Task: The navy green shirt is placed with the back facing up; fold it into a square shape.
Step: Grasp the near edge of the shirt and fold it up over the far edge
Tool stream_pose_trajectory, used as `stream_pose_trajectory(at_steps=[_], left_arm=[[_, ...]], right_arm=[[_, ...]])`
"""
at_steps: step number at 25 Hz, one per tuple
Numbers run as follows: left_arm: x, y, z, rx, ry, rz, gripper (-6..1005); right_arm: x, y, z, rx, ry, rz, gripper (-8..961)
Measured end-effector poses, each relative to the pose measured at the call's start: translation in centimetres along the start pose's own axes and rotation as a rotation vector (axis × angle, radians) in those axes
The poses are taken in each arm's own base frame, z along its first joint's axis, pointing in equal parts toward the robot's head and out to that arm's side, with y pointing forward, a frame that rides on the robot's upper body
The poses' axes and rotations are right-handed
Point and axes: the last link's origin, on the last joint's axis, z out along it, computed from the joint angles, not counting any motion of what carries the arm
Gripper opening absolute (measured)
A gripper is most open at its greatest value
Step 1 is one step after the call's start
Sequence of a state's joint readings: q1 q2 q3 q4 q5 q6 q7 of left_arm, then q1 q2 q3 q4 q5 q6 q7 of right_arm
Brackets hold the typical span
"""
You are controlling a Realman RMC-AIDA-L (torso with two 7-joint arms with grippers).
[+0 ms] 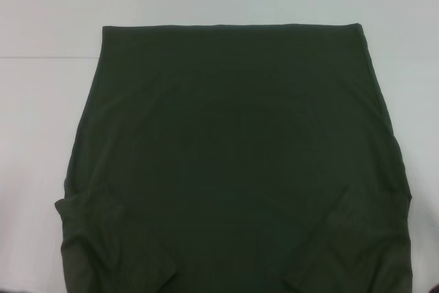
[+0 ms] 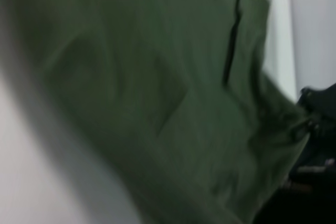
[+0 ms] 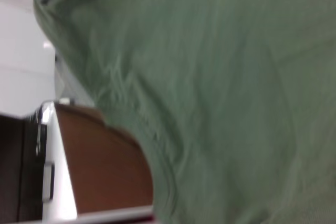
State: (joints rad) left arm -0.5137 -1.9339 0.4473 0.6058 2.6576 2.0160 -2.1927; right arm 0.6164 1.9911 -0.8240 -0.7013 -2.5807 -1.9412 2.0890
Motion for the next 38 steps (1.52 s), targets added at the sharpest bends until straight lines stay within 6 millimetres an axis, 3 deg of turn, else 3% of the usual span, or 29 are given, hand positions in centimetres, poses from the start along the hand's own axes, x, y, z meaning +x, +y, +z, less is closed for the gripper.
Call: stream_pose_trajectory(at_steps=[8, 13, 16, 20, 32, 38], left_arm=[[5.0, 1.7, -2.8, -0.056, 0.323, 0.106, 32], [7.8, 1.2, -4.8, -0.038, 0.597, 0.095, 32], [9.0, 0.6, -5.2, -0.024, 0.731, 0.076, 32], [10.1, -0.1, -4.5, -0.022, 0.834, 0.061, 32], [13.0, -1.0, -0.6, 0.086, 1.002, 0.129, 31], [14.9, -1.2, 1.3, 0.18, 1.057, 0.15, 31]], right_arm=[[-1.6, -0.5, -4.2, -0.008, -0.346, 0.006, 65], [-2.2, -1.8, -7.7, 0.041, -0.639, 0.036, 65], [-2.4, -2.9, -8.7, 0.09, -0.754, 0.078, 65], [-3.1, -4.0, -8.8, 0.134, -0.88, 0.111, 66], [-5.9, -7.0, -6.5, 0.28, -1.122, 0.178, 66], [-7.3, -8.0, -5.4, 0.375, -1.136, 0.206, 65]])
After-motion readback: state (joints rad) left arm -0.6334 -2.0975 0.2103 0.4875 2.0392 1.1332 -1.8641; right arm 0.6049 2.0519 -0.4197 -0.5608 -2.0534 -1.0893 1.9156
